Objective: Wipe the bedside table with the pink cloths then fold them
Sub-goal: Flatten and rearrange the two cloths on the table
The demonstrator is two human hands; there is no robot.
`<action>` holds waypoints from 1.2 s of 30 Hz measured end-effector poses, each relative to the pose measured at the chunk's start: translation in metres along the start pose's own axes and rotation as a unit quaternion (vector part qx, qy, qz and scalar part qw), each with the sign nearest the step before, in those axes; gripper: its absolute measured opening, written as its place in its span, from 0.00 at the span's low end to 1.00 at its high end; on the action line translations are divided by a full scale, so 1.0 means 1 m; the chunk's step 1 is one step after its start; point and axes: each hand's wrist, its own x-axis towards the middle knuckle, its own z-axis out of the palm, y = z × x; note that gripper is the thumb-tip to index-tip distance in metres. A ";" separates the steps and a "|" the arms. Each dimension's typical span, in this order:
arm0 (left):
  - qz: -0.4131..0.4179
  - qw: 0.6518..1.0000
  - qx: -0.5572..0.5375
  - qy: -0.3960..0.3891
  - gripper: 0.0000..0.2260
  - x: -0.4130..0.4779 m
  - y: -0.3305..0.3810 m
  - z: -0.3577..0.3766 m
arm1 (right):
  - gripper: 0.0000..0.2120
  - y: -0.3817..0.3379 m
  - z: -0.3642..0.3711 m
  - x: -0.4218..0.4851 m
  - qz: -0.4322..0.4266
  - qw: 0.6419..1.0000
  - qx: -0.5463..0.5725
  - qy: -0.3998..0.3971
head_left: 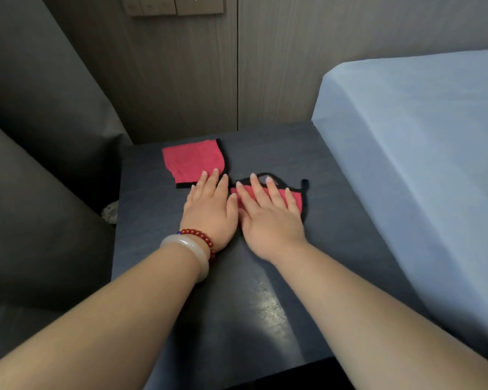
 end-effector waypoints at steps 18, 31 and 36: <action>0.021 0.993 0.118 -0.005 0.26 -0.049 0.006 0.012 | 0.25 0.073 -0.009 -0.062 0.049 0.998 -0.037 -0.007; 0.019 0.991 0.132 -0.013 0.26 -0.050 0.008 0.011 | 0.25 0.081 -0.012 -0.072 0.070 0.997 -0.032 -0.024; 0.015 0.991 0.132 -0.013 0.26 -0.051 0.007 0.011 | 0.26 0.081 -0.012 -0.078 0.175 0.984 -0.021 -0.006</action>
